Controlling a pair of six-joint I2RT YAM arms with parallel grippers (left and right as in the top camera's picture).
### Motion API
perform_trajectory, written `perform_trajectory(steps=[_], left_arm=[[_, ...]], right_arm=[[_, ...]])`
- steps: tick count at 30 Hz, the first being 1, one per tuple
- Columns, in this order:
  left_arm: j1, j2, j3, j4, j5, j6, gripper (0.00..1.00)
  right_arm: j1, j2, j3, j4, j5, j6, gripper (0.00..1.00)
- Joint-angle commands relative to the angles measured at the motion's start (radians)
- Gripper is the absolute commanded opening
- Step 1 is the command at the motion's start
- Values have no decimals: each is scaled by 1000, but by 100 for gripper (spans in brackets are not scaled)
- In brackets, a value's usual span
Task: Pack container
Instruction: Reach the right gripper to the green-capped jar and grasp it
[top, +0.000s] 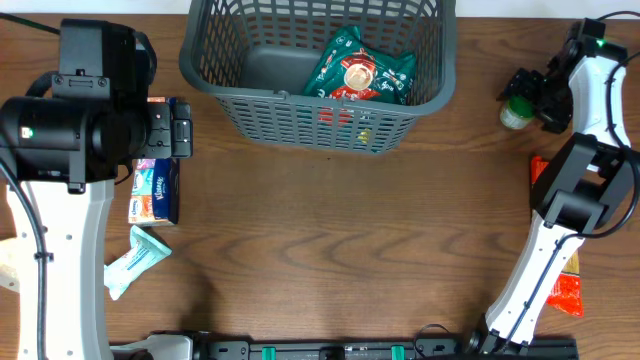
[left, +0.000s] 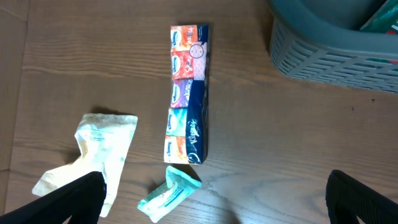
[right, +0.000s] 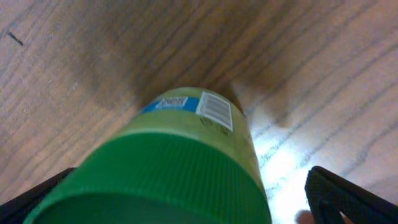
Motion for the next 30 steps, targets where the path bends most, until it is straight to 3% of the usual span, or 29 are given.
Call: perform_trajectory(steps=[1, 6, 13, 18, 21, 30], left_arm=[[6, 0, 3, -2, -1, -17, 98], [6, 0, 3, -2, -1, -16, 99], [6, 0, 3, -1, -1, -16, 99], [6, 0, 3, 2, -1, -16, 99], [6, 0, 3, 2, -1, -16, 99], [6, 0, 3, 2, -1, -17, 99]], right_arm=[[14, 22, 3, 12, 10, 9, 98], [16, 22, 2, 26, 11, 9, 86], [16, 22, -8, 29, 26, 8, 83], [16, 22, -11, 25, 33, 5, 75], [16, 22, -11, 24, 33, 5, 64], [18, 22, -11, 21, 33, 1, 49]])
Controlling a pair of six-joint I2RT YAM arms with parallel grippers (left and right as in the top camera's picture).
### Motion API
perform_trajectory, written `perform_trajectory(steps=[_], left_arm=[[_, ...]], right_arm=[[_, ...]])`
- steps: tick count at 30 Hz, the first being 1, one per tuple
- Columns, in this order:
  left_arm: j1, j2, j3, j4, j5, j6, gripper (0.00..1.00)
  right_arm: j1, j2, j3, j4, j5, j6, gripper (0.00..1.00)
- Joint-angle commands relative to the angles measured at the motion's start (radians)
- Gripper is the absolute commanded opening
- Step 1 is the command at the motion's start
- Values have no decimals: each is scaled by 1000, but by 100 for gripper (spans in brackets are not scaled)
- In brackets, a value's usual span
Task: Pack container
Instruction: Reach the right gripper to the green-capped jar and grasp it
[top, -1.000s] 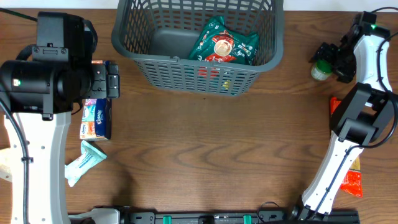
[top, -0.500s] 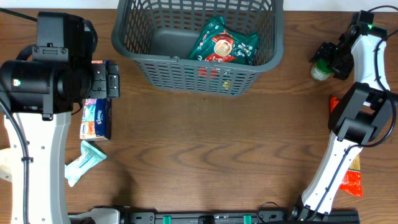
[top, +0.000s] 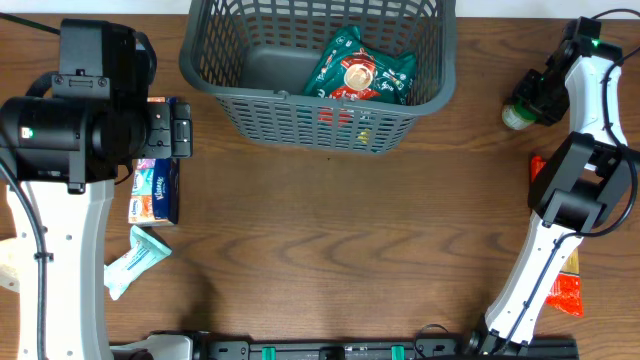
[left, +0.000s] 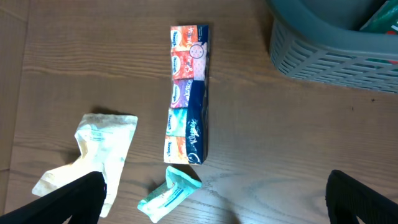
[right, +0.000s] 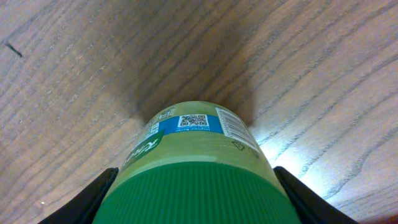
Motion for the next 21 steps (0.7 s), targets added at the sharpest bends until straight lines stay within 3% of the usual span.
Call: perform_trajectory(steps=[1, 6, 8, 10, 21], left_arm=[[6, 0, 3, 1, -1, -16, 99], [6, 0, 3, 1, -1, -16, 99], [6, 0, 3, 1, -1, -16, 99], [6, 0, 3, 1, -1, -16, 99], [6, 0, 3, 1, -1, -16, 99]], right_arm=[[8, 18, -9, -4, -4, 2, 47], [11, 18, -9, -4, -4, -5, 31], [11, 18, -9, -4, -5, -5, 12], [13, 18, -9, -7, -5, -5, 3], [16, -16, -7, -31, -7, -32, 1]])
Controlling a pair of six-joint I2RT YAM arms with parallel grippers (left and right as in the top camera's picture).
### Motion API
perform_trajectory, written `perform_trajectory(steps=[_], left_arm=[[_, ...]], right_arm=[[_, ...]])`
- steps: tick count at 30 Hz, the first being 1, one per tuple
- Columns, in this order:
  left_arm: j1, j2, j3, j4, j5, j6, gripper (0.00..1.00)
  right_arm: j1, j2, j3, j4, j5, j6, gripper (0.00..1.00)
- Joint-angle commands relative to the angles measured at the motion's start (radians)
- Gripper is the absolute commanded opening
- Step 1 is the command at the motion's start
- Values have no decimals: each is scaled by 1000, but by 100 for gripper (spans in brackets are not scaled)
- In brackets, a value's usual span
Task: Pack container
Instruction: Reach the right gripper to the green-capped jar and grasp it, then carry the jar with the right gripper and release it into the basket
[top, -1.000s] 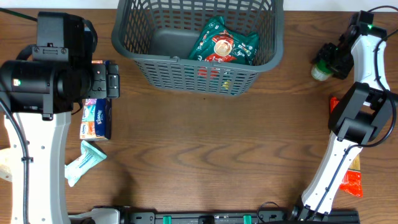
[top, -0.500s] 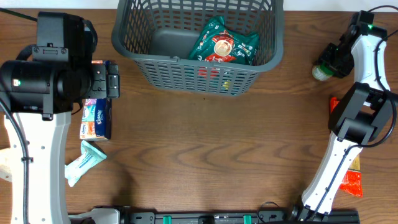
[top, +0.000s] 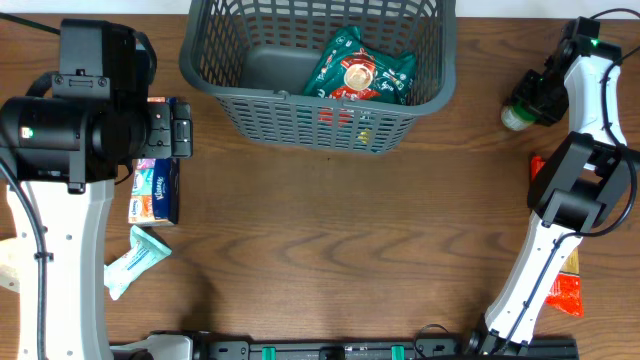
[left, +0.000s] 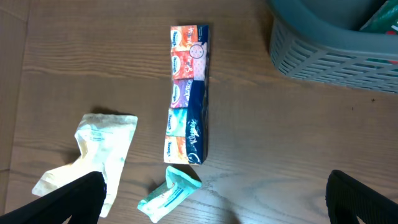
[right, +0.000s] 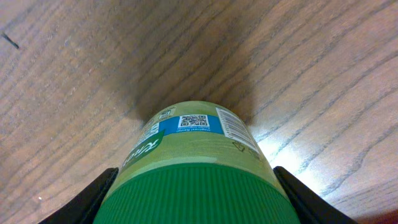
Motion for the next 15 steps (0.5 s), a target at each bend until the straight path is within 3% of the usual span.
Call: perform_trajectory(steps=[1, 15], left_arm=[[6, 0, 3, 1, -1, -16, 99], [6, 0, 3, 1, -1, -16, 98]], right_arm=[[12, -25, -8, -14, -10, -21, 1], [31, -328, -7, -1, 0, -24, 1]])
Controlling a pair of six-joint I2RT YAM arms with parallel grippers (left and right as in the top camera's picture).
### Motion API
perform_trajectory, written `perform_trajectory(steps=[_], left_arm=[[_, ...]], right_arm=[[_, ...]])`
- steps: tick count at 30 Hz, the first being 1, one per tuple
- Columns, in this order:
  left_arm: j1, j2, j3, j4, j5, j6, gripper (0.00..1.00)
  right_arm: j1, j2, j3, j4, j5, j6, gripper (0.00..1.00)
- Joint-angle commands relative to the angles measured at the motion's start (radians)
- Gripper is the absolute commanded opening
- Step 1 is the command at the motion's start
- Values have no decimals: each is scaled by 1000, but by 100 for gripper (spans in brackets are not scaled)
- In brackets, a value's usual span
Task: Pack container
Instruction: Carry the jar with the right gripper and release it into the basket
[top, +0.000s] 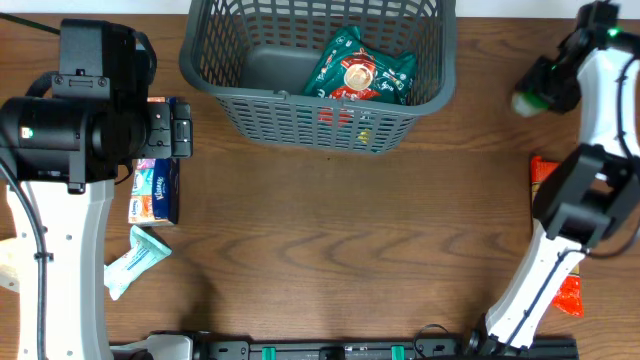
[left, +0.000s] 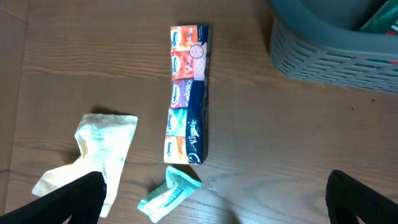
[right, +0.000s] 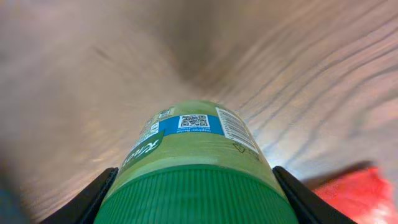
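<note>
My right gripper (right: 193, 202) is shut on a green-lidded bottle (right: 194, 146) with a pale green body and a blue label, held above the wood at the far right. From overhead the bottle (top: 524, 101) shows just left of that gripper (top: 545, 88). The grey mesh basket (top: 300, 98) stands at the back centre with a green snack bag (top: 360, 68) inside. My left gripper (left: 214, 211) hangs open and empty over the left side, above a tissue multipack (left: 188, 93).
A teal packet (left: 169, 194) and a white pouch (left: 93, 152) lie near the tissue pack on the left. A red packet (top: 540, 170) lies under the right arm, and another orange-red packet (top: 567, 292) lies at the front right. The basket's corner (left: 323, 50) shows in the left wrist view.
The right gripper has risen with the bottle, which now hangs off the table, a little farther right and back. A red packet has come into the right wrist view. The left arm is still.
At first the right gripper stood open around the bottle standing on the table. Then its fingers were shut against the lid, with the bottle still on the wood. Now the bottle is held in the air. The left arm stayed put throughout.
</note>
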Motion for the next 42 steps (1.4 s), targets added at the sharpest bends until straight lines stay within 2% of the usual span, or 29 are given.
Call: perform_trajectory(steps=[1, 7, 13, 18, 24, 31, 42], left_arm=[[6, 0, 3, 0, -1, -16, 99], [6, 0, 3, 0, -1, -16, 99], [6, 0, 3, 0, -1, -15, 99], [6, 0, 3, -10, -1, -16, 99], [6, 0, 3, -14, -1, -16, 99], [6, 0, 3, -16, -1, -16, 99], [6, 0, 3, -18, 0, -17, 99]], right_arm=[[32, -186, 11, 14, 2, -13, 1], [117, -385, 12, 113, -21, -149, 1], [322, -517, 12, 220, -138, -500, 1], [531, -533, 11, 242, -150, -742, 1], [697, -415, 11, 242, -230, -942, 1], [708, -197, 11, 259, -379, -944, 1], [708, -39, 11, 254, -364, -906, 1]])
